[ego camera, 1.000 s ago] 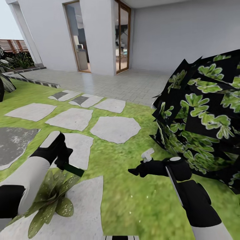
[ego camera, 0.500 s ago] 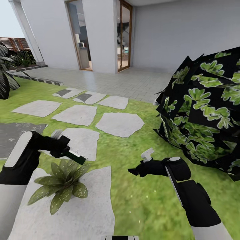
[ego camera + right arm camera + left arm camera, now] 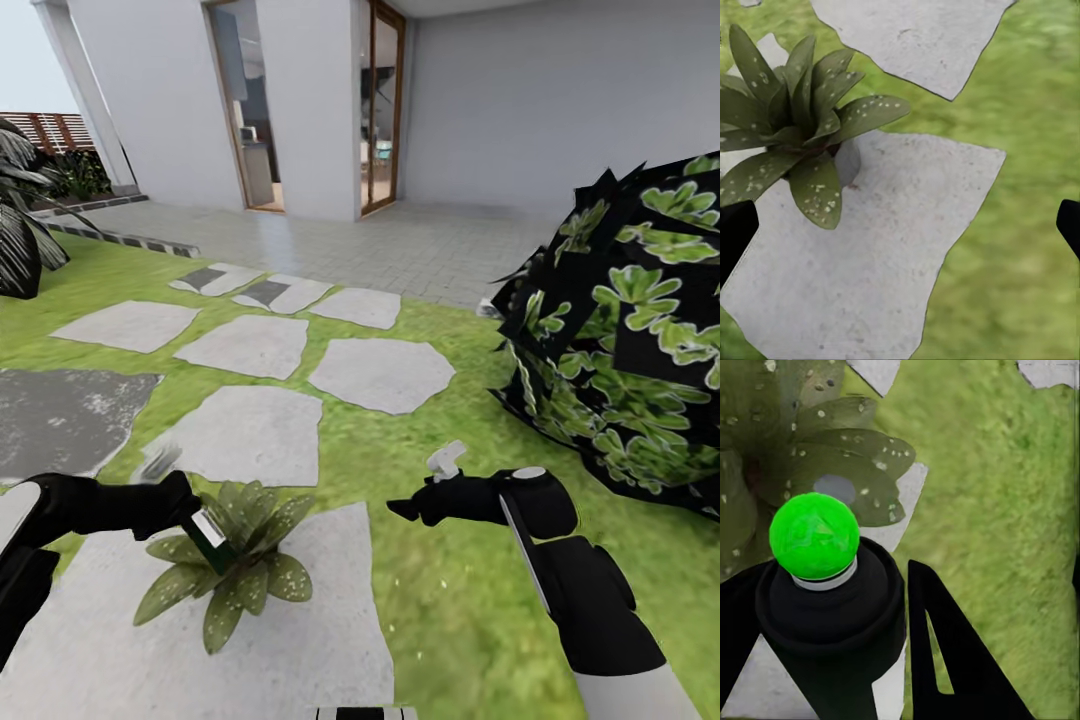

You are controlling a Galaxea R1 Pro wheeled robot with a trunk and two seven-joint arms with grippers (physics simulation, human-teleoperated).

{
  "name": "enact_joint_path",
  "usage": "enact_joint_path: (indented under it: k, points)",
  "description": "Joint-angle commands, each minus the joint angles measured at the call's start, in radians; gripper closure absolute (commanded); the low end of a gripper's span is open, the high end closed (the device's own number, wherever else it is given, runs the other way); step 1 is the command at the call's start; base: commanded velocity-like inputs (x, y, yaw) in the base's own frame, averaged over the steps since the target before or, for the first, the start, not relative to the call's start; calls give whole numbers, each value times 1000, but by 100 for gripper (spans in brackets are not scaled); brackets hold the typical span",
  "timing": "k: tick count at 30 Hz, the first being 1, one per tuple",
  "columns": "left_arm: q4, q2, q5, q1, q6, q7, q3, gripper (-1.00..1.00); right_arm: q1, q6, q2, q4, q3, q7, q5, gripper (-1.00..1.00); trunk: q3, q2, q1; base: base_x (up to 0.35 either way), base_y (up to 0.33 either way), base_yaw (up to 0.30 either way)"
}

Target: Pick up the pesticide atomizer in the garden and spray insectifuge to fully cover both potted plants in the garden.

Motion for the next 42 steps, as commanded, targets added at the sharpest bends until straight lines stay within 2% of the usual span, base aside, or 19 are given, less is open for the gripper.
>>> enact_joint_path:
  k: [1, 4, 7, 9, 13, 22, 31, 35, 36, 37, 39, 41, 42]
  points:
    - [0, 8, 14, 15, 26, -13, 35, 100, -2, 3, 0, -1, 2, 6, 11, -100, -1, 0, 0, 148, 323, 0]
    - [3, 18, 18, 54, 119, -72, 119, 100, -2, 3, 0, -1, 6, -29, 11, -100, -1, 0, 0, 154, 322, 0]
    - [7, 21, 19, 75, 152, -117, 173, 100, -2, 3, 1, -1, 8, -70, 10, -100, -1, 0, 0, 160, 320, 0]
    - [9, 23, 19, 82, 156, -133, 191, 100, -3, 3, 1, -1, 9, -85, 9, -100, -1, 0, 0, 145, 320, 0]
    - [12, 24, 19, 88, 156, -144, 201, 100, -3, 3, 1, -1, 5, -93, 8, -100, -1, 0, 0, 124, 321, 0]
    - [15, 36, 21, 90, 156, -146, 201, 100, -4, 3, 2, -1, 5, -93, 8, -100, -1, 0, 0, 55, 323, 0]
    - [29, 43, 20, 92, 156, -147, 203, 100, -8, 3, 4, -1, 4, -93, 8, -100, -1, 0, 0, -250, 209, 0]
    - [31, 46, 7, 96, 156, -144, 202, 100, -7, 3, 2, -1, 0, -92, 6, -100, -1, 0, 0, -291, 181, 0]
    - [37, 47, -12, 97, 156, -143, 198, 100, -7, 3, 1, -1, -2, -91, 6, -100, -1, 0, 0, -292, 186, 0]
    - [45, 47, -58, 98, 156, -143, 193, 100, -7, 3, 0, -1, -6, -90, 5, -100, -1, 0, 0, -291, 189, 0]
    - [58, 41, -200, 100, 156, -145, 162, 100, -7, 3, 2, -1, -12, -89, 4, -100, -1, 0, 0, -285, 202, 0]
    - [79, 36, -352, 104, 156, -178, 63, 100, -9, 3, 3, -1, -15, -89, 3, -100, -1, 0, 0, -275, 217, 0]
    - [83, 35, -387, 104, 156, -197, 34, 100, -9, 3, 3, -1, -15, -88, 3, -100, -1, 0, 0, -270, 221, -6]
